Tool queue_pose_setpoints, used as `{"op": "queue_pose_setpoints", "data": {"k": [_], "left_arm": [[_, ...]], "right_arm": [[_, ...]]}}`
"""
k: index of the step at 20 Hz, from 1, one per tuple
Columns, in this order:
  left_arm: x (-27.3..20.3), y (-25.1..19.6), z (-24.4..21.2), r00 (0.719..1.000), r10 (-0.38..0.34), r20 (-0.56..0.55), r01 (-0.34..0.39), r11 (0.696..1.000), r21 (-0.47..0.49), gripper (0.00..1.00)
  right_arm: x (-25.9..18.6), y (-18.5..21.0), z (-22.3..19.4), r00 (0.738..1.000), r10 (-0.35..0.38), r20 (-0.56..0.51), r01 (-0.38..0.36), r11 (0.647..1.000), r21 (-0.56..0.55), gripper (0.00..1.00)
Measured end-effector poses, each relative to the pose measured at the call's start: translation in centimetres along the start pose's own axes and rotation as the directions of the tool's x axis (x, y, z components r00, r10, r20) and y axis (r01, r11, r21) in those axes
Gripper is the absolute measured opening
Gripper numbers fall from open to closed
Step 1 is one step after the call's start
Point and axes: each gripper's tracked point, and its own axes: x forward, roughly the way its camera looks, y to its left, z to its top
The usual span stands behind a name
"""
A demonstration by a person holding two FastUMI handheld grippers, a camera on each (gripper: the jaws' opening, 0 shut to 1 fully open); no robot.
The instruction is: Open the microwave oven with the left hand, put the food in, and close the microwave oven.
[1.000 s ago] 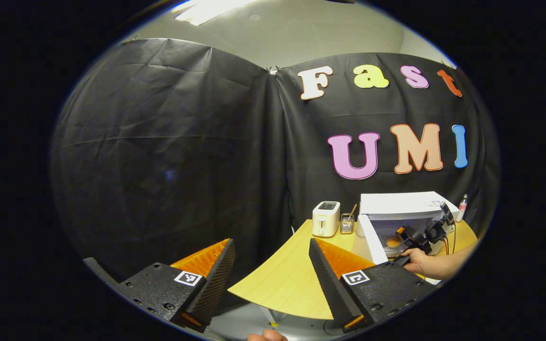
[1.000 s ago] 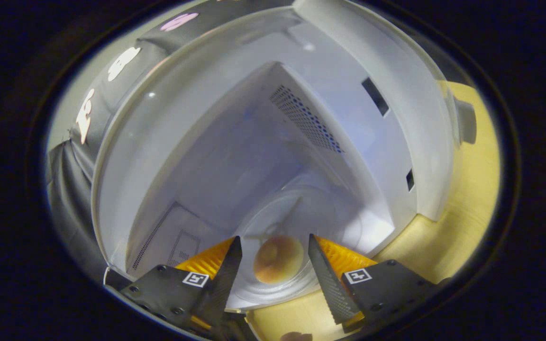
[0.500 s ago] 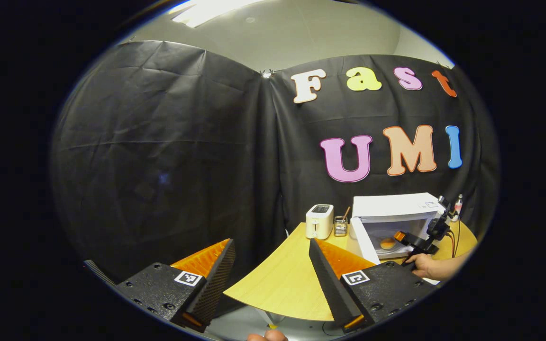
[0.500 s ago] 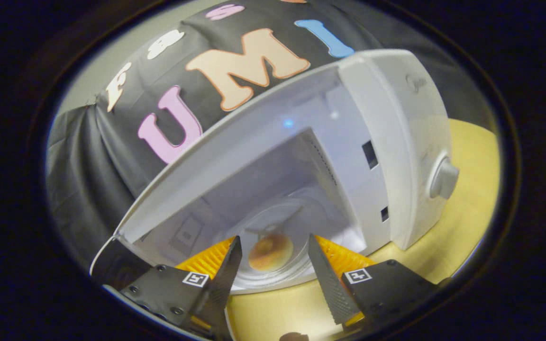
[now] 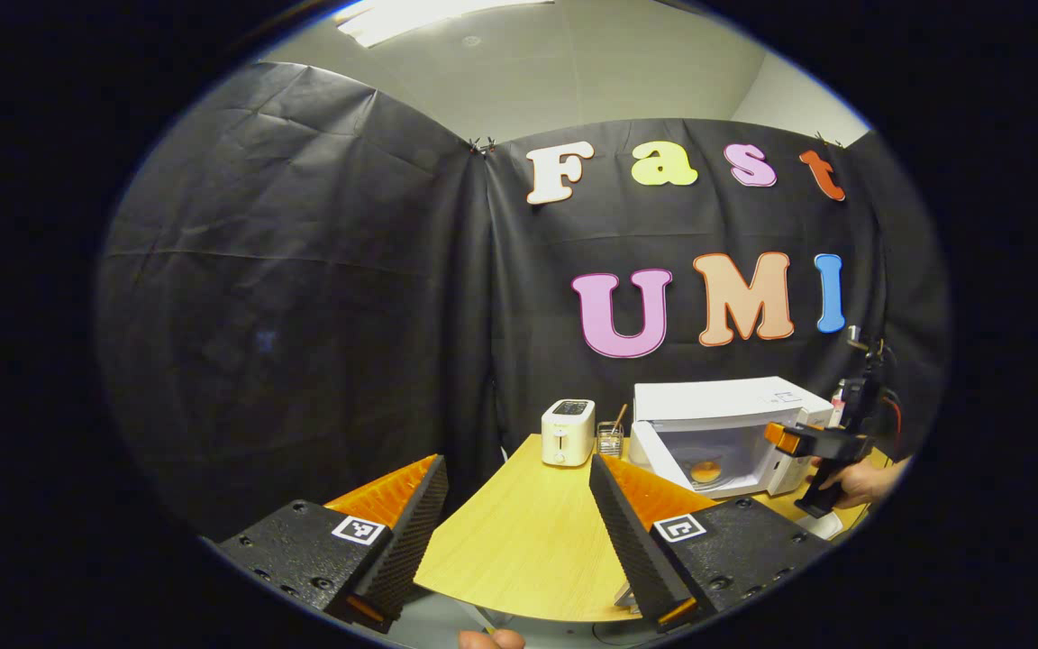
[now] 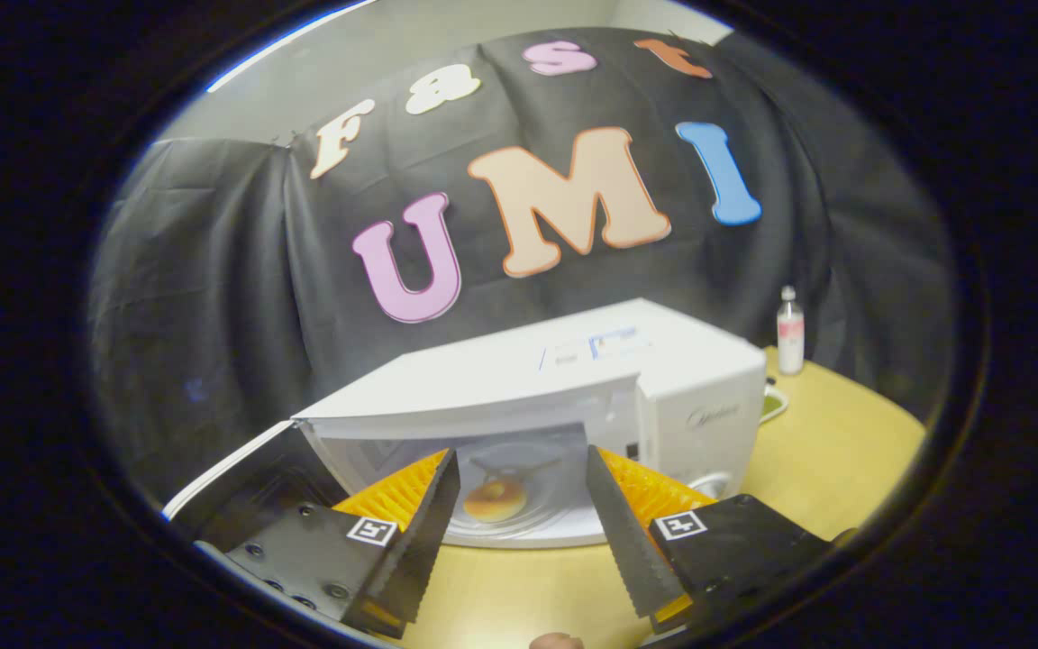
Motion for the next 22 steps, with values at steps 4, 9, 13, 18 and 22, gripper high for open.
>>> {"op": "queue_pose_setpoints", "data": {"k": [4, 9, 13, 18, 22], "left_arm": [[1.3, -0.2, -5.1, 0.995, -0.010, -0.103, 0.007, 0.999, -0.033, 0.94], [1.8, -0.4, -12.0, 0.969, -0.020, -0.248, -0.004, 0.995, -0.095, 0.94], [1.3, -1.9, -17.1, 0.910, -0.074, -0.409, 0.008, 0.987, -0.161, 0.61], [0.8, -2.7, -21.2, 0.855, -0.047, -0.517, -0.029, 0.990, -0.138, 0.04], [1.4, -5.9, -20.6, 0.859, -0.090, -0.503, 0.022, 0.990, -0.140, 0.04]], "right_arm": [[-3.0, -1.1, 5.8, 0.998, -0.006, 0.060, 0.008, 0.999, -0.044, 0.82], [-6.9, -1.9, 11.9, 0.992, 0.014, 0.124, -0.004, 0.997, -0.083, 0.82], [-9.1, -3.5, 14.7, 0.987, -0.004, 0.159, 0.023, 0.993, -0.115, 0.82], [-11.2, -4.8, 16.9, 0.980, -0.017, 0.196, 0.048, 0.987, -0.154, 0.82], [-13.0, -6.1, 18.1, 0.978, -0.036, 0.207, 0.069, 0.986, -0.155, 0.82]]}}
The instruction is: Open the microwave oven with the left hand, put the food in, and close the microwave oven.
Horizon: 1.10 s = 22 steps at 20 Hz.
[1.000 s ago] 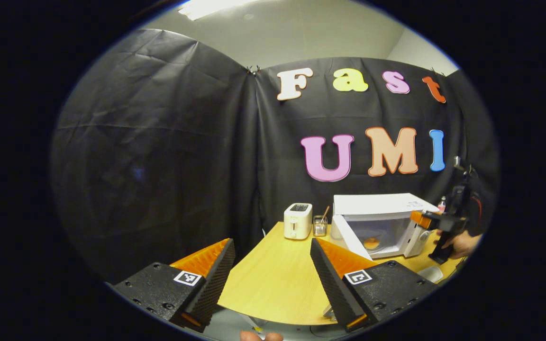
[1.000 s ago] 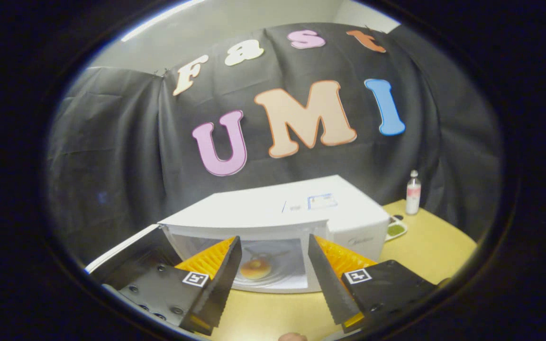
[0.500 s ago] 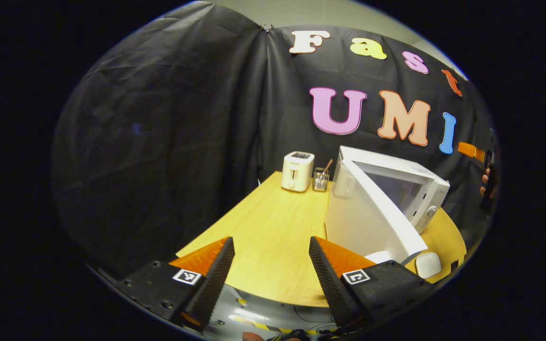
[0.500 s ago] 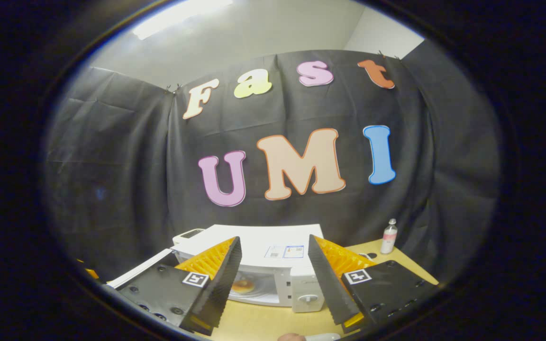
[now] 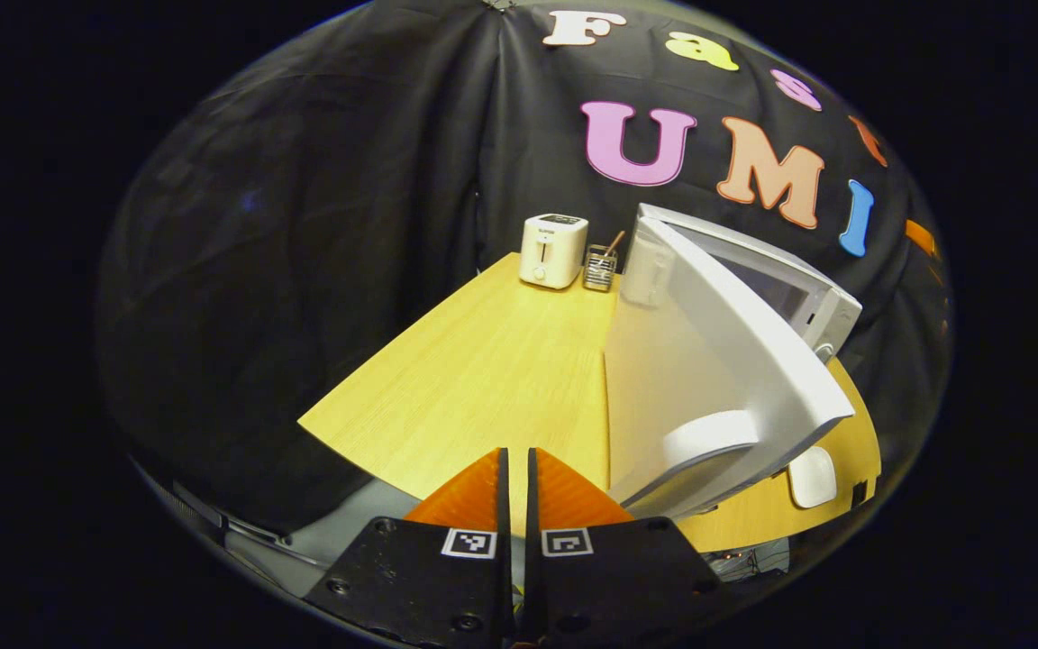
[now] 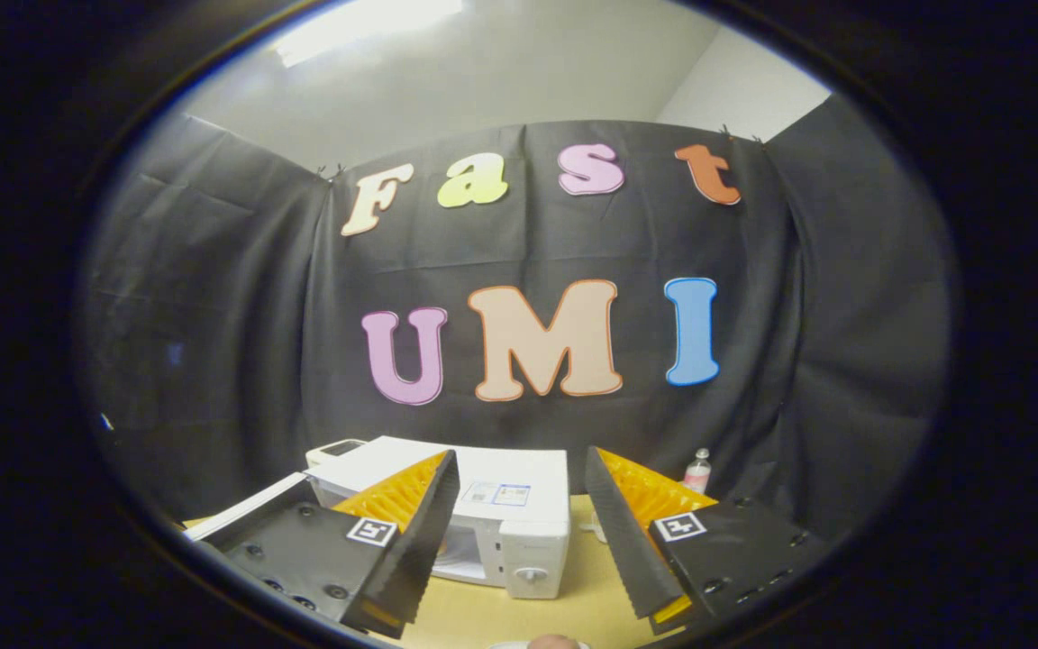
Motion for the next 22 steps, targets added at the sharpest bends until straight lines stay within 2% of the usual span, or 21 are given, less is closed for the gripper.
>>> {"op": "queue_pose_setpoints", "data": {"k": [3, 5, 10, 16, 18, 19, 22], "left_arm": [[0.1, -2.6, 0.0, 0.999, -0.045, 0.004, 0.045, 0.999, 0.019, 0.04], [0.0, -3.5, -0.1, 0.999, -0.047, 0.004, 0.046, 0.998, 0.050, 0.04], [-0.1, -8.0, -0.3, 0.991, -0.133, -0.008, 0.134, 0.987, 0.092, 0.04], [0.1, -14.0, 0.1, 0.975, -0.221, -0.017, 0.221, 0.962, 0.159, 0.04], [0.1, -16.2, 0.6, 0.966, -0.257, -0.011, 0.255, 0.951, 0.173, 0.04], [0.3, -17.4, 0.8, 0.962, -0.272, -0.012, 0.269, 0.946, 0.182, 0.04], [1.0, -20.5, 0.8, 0.951, -0.307, -0.029, 0.306, 0.926, 0.220, 0.04]], "right_arm": [[-0.6, -0.9, 0.9, 1.000, -0.002, 0.004, 0.002, 1.000, 0.002, 0.82], [-1.1, -1.6, 1.6, 1.000, -0.008, 0.011, 0.007, 1.000, 0.015, 0.82], [-2.7, -2.7, 3.4, 1.000, -0.004, 0.027, 0.004, 1.000, -0.005, 0.82], [-3.7, -3.4, 5.0, 1.000, 0.019, 0.019, -0.019, 1.000, -0.012, 0.83], [-4.1, -4.1, 5.1, 1.000, 0.022, 0.003, -0.022, 1.000, 0.004, 0.89], [-4.2, -4.7, 5.3, 1.000, 0.016, 0.004, -0.016, 1.000, 0.003, 0.84], [-4.8, -6.3, 5.7, 1.000, 0.005, -0.001, -0.005, 1.000, -0.019, 0.84]]}}
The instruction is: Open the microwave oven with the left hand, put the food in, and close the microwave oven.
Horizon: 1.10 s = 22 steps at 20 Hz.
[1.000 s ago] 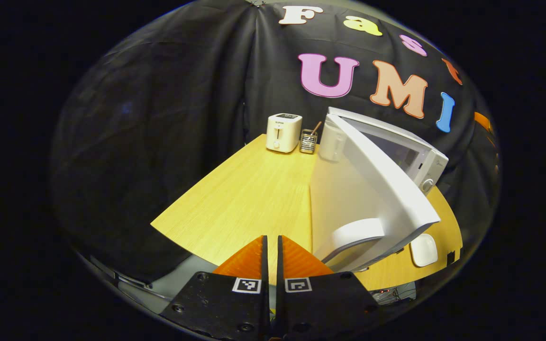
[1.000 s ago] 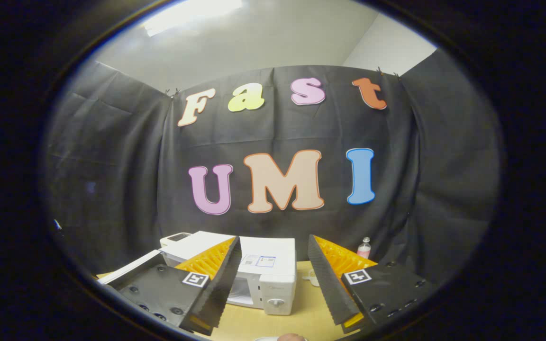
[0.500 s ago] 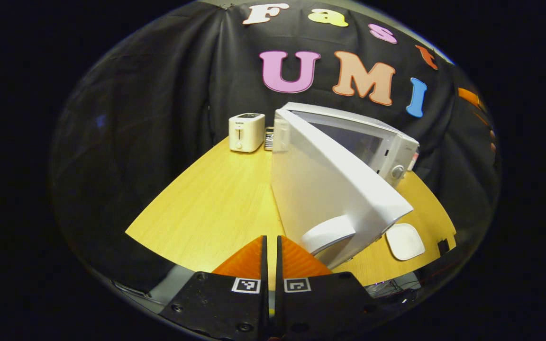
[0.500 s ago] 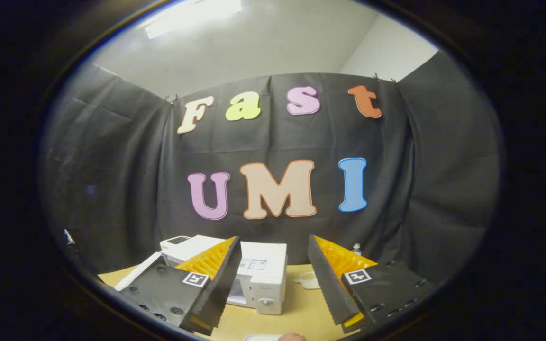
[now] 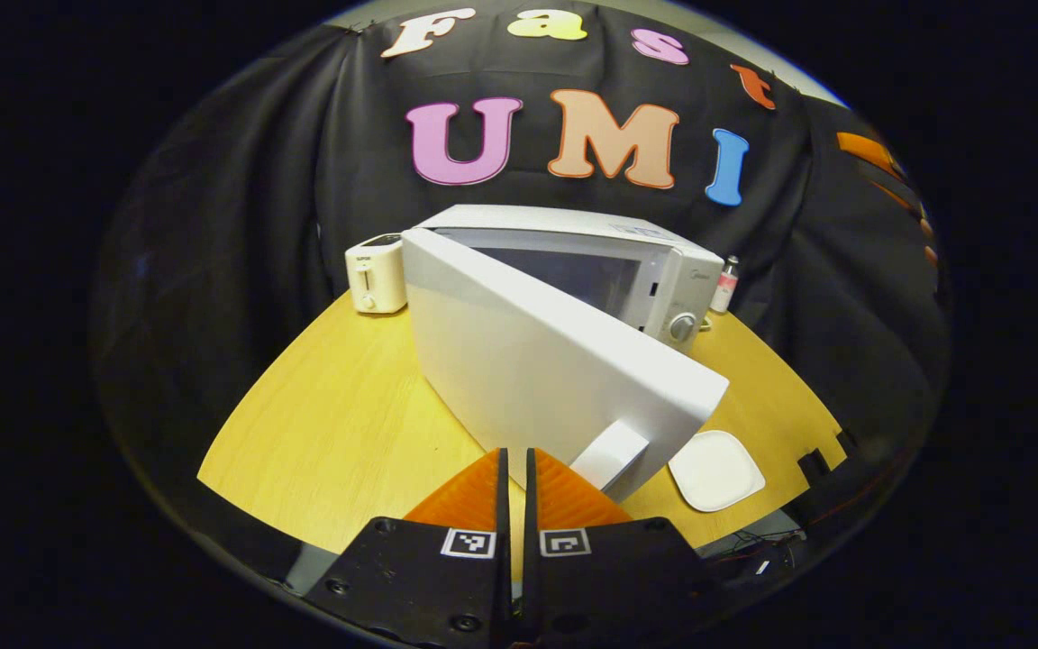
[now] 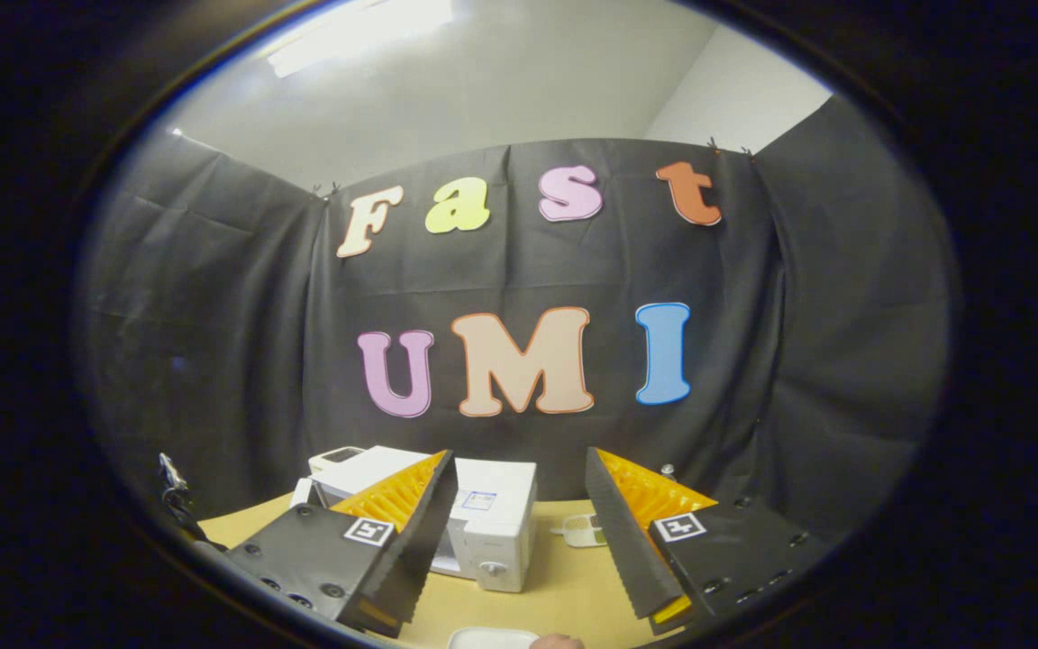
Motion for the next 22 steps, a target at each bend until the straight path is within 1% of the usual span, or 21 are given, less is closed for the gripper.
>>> {"op": "queue_pose_setpoints", "data": {"k": [5, 9, 12, 15, 18, 22], "left_arm": [[3.0, -3.9, 0.9, 0.998, -0.059, -0.015, 0.060, 0.997, 0.050, 0.04], [5.7, -5.8, 2.7, 0.997, -0.078, -0.017, 0.079, 0.993, 0.085, 0.04], [7.7, -6.9, 4.2, 0.997, -0.071, -0.013, 0.072, 0.991, 0.112, 0.03], [9.3, -8.1, 5.3, 0.997, -0.076, -0.014, 0.077, 0.990, 0.117, 0.03], [10.7, -9.1, 6.1, 0.996, -0.085, -0.018, 0.086, 0.988, 0.129, 0.04], [12.3, -10.2, 7.4, 0.996, -0.088, -0.011, 0.088, 0.985, 0.150, 0.03]], "right_arm": [[-0.7, -3.1, 0.3, 0.999, -0.030, -0.015, 0.029, 0.999, -0.036, 0.84], [-1.7, -4.9, 0.6, 0.999, -0.030, -0.019, 0.029, 0.997, -0.069, 0.84], [-2.0, -5.8, 1.0, 1.000, -0.022, -0.019, 0.020, 0.996, -0.092, 0.84], [-1.7, -7.0, 1.6, 0.999, -0.030, -0.011, 0.029, 0.994, -0.104, 0.87], [-1.6, -7.3, 1.4, 1.000, -0.020, -0.020, 0.018, 0.996, -0.084, 0.92], [-1.5, -8.3, 1.8, 1.000, -0.024, -0.013, 0.023, 0.997, -0.080, 0.92]]}}
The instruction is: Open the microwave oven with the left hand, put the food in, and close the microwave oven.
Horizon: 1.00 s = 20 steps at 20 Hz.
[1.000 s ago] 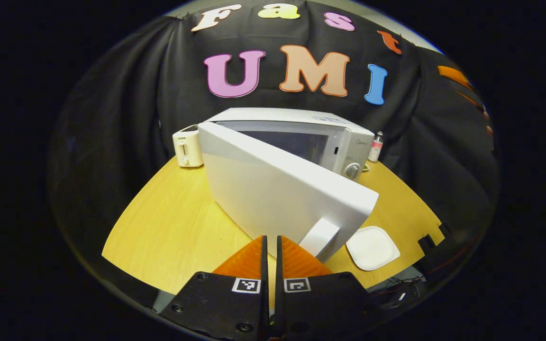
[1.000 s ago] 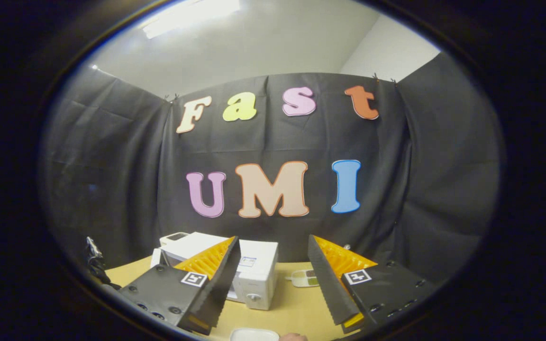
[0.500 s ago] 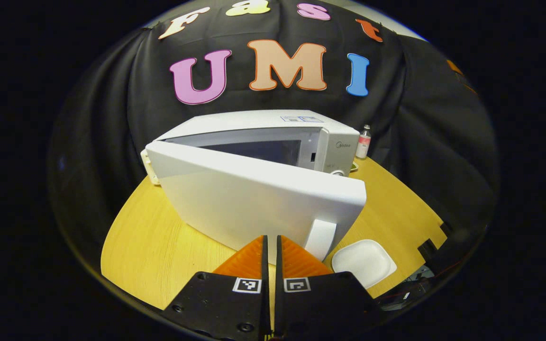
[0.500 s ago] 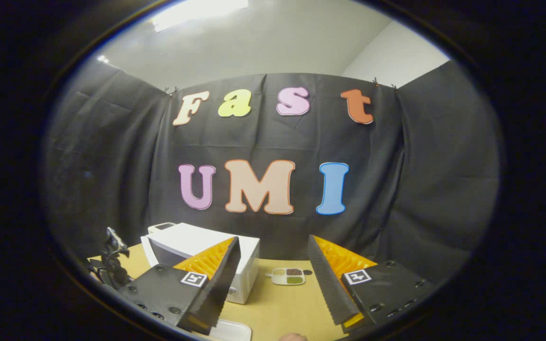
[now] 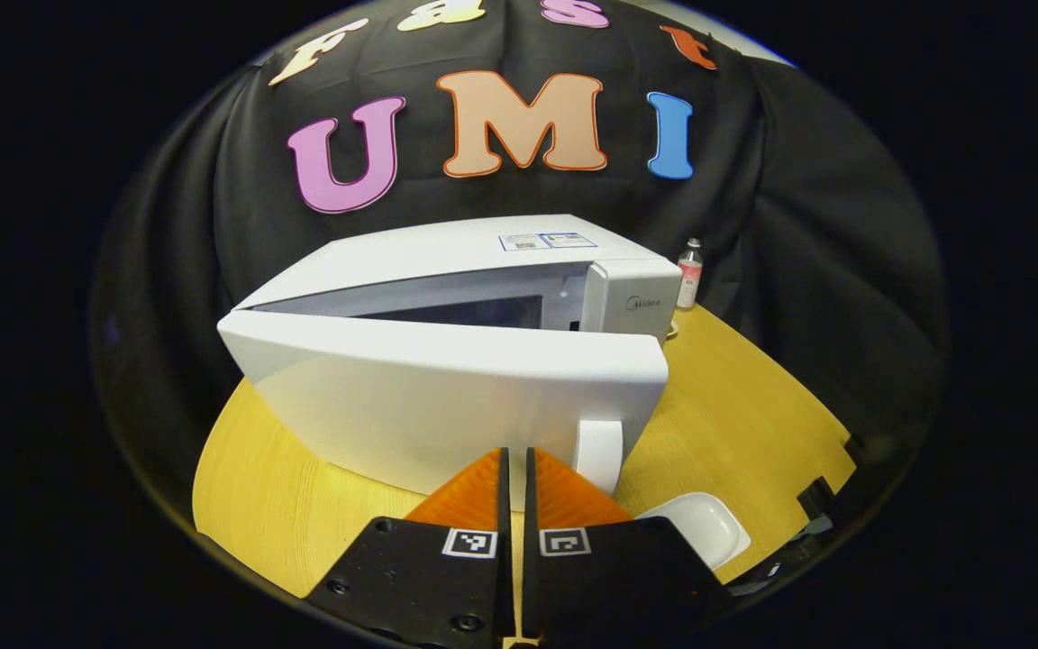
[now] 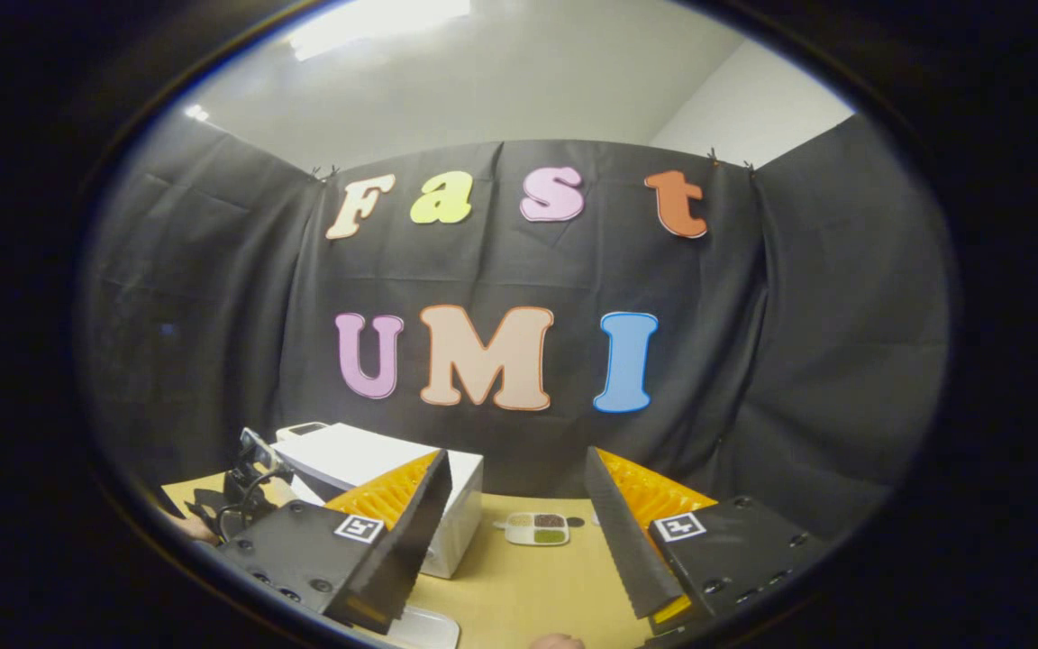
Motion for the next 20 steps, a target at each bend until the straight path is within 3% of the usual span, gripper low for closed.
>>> {"op": "queue_pose_setpoints", "data": {"k": [7, 11, 13, 17, 20], "left_arm": [[2.8, -0.4, 2.0, 1.000, 0.002, 0.018, -0.002, 1.000, -0.005, 0.03], [3.9, 0.1, 3.5, 0.999, 0.022, 0.036, -0.020, 0.998, -0.059, 0.03], [4.2, 1.6, 4.6, 0.996, 0.072, 0.044, -0.069, 0.995, -0.075, 0.02], [5.1, 2.5, 6.0, 0.995, 0.084, 0.059, -0.073, 0.985, -0.158, 0.02], [5.7, 2.2, 5.4, 0.995, 0.084, 0.048, -0.077, 0.987, -0.141, 0.03]], "right_arm": [[-0.5, -2.0, 1.1, 0.999, -0.023, 0.042, 0.023, 1.000, -0.005, 0.92], [-0.9, -2.7, 1.7, 0.997, -0.040, 0.065, 0.041, 0.999, -0.006, 0.92], [-1.1, -2.6, 2.5, 0.995, -0.040, 0.091, 0.040, 0.999, 0.010, 0.92], [-1.0, -2.7, 3.2, 0.991, -0.049, 0.127, 0.049, 0.999, -0.004, 0.92], [-0.8, -2.8, 3.1, 0.990, -0.064, 0.125, 0.064, 0.998, 0.004, 0.92]]}}
